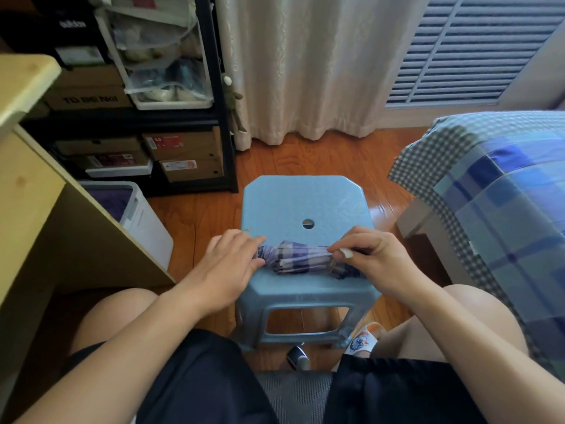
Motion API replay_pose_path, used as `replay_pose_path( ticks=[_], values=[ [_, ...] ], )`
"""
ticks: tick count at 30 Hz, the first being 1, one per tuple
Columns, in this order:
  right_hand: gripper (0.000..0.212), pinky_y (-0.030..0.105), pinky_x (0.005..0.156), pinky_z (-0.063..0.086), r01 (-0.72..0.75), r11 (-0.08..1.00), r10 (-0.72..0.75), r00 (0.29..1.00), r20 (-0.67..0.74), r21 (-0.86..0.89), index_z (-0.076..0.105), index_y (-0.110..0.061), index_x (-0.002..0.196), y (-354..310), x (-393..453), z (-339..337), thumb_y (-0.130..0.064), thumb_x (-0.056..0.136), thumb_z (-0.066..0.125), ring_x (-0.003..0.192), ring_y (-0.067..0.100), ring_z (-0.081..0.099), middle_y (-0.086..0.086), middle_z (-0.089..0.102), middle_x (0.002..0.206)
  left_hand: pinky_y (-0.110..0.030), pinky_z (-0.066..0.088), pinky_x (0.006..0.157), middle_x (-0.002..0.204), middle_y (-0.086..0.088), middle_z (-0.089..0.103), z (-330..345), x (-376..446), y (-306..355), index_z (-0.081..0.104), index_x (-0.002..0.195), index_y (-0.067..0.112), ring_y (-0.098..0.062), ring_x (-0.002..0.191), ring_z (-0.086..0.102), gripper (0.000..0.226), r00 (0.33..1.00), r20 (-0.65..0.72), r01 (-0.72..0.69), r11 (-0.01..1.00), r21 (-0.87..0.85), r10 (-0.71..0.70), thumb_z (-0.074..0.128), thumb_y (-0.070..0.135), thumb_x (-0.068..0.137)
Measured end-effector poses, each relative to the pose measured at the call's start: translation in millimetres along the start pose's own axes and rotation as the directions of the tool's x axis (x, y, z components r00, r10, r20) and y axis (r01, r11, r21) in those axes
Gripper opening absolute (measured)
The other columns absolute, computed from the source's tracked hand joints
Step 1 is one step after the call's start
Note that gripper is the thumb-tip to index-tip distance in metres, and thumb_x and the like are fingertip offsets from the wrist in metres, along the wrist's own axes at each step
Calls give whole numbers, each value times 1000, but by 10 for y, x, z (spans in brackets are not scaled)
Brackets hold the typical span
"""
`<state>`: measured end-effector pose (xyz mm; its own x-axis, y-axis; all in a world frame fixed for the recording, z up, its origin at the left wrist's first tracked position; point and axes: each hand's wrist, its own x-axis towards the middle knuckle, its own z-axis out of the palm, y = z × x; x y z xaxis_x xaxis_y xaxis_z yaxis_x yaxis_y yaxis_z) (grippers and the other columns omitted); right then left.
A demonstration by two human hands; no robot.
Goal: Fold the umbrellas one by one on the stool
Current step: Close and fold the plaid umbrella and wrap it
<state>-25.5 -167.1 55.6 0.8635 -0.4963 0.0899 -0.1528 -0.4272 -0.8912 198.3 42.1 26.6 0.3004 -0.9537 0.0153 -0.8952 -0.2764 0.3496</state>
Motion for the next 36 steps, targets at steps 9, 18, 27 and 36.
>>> replay_pose_path(
  ticks=[9, 18, 27, 36],
  values=[
    [25, 22, 73, 49, 93, 983, -95, 995, -5, -155, 82, -27, 86, 23, -96, 158, -2, 83, 83, 83, 12, 64, -13, 73, 82, -35, 46, 51, 101, -3, 39, -33, -47, 162, 52, 93, 13, -19, 89, 41, 42, 971, -160, -168, 982, 85, 180, 76, -12, 69],
    [13, 39, 76, 56, 117, 967, -114, 993, 26, -227, 81, -20, 94, 55, -95, 95, -8, 90, 76, 86, 15, 66, -11, 72, 83, -29, 37, 96, 118, 12, 46, 16, -93, 114, 46, 116, 34, -4, 112, 43, 12, 998, 17, -53, 953, -297, 61, 49, 32, 104],
    [12, 25, 79, 52, 190, 943, -172, 981, 90, -272, 84, -27, 98, -62, -163, 279, -26, 90, 75, 90, 10, 62, -21, 72, 89, -26, 42, 99, 117, 7, 61, 35, -79, 26, 59, 135, 19, -5, 110, 45, 42, 986, -102, -150, 969, -197, 132, 68, 32, 96],
    [21, 36, 76, 56, 77, 939, -69, 997, 35, -335, 75, -30, 85, -98, -122, 64, -9, 86, 80, 85, 11, 65, -13, 69, 86, -37, 50, 69, 98, 7, 41, 4, -58, 122, 62, 108, 18, -14, 88, 46, 25, 964, -104, -251, 965, -77, 243, 76, 16, 88]
  ],
)
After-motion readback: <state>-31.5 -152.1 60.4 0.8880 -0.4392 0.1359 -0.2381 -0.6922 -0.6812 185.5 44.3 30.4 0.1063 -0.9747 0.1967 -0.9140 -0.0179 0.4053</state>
